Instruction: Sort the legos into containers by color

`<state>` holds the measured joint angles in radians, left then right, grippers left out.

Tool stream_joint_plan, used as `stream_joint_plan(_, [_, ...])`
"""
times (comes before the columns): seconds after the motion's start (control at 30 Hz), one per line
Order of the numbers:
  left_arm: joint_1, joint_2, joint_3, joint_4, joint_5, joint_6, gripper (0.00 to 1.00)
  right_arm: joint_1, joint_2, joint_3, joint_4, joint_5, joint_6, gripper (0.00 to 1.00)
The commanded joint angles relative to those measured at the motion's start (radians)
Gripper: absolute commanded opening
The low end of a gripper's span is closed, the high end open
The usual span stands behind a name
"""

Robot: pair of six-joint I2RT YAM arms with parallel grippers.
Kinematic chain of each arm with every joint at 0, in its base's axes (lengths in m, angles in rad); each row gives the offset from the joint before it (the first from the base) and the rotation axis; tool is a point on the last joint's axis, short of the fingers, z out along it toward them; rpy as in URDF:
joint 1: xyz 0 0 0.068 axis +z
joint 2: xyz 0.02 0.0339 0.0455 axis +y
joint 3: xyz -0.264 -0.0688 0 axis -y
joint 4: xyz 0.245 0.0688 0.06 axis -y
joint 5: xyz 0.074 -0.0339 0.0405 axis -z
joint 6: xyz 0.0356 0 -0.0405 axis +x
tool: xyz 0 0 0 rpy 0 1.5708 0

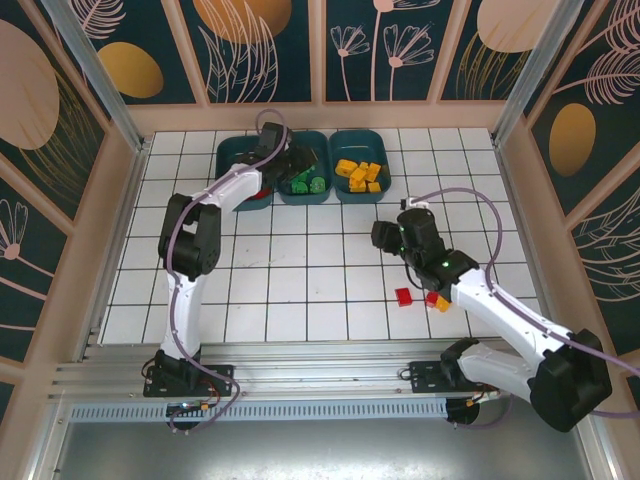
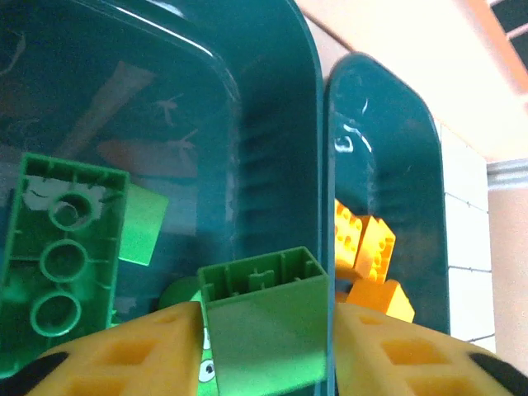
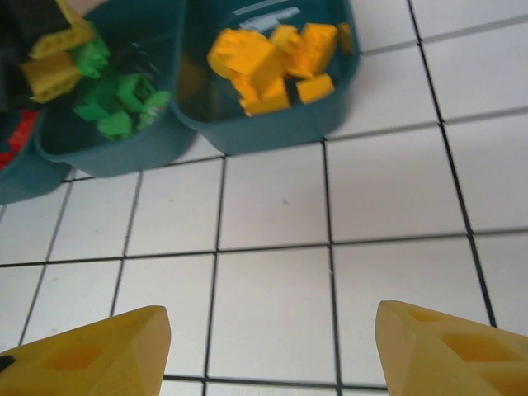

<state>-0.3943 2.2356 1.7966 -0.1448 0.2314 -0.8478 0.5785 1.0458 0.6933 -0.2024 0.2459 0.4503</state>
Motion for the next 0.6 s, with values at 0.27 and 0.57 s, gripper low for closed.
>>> stream_joint_plan(0.27, [-0.027, -0.128, -0.067, 0.103, 0.096, -0.002, 0.60, -0.020, -0.035, -0.023, -0.314, 0.015, 0.224, 0.69])
stream_joint_plan(0.57, [-0.043, -0.515, -0.560, 0.415, 0.180, -0.015, 0.70, -0.025, 0.018, -0.106, -0.368, -0.139, 0.328, 0.68])
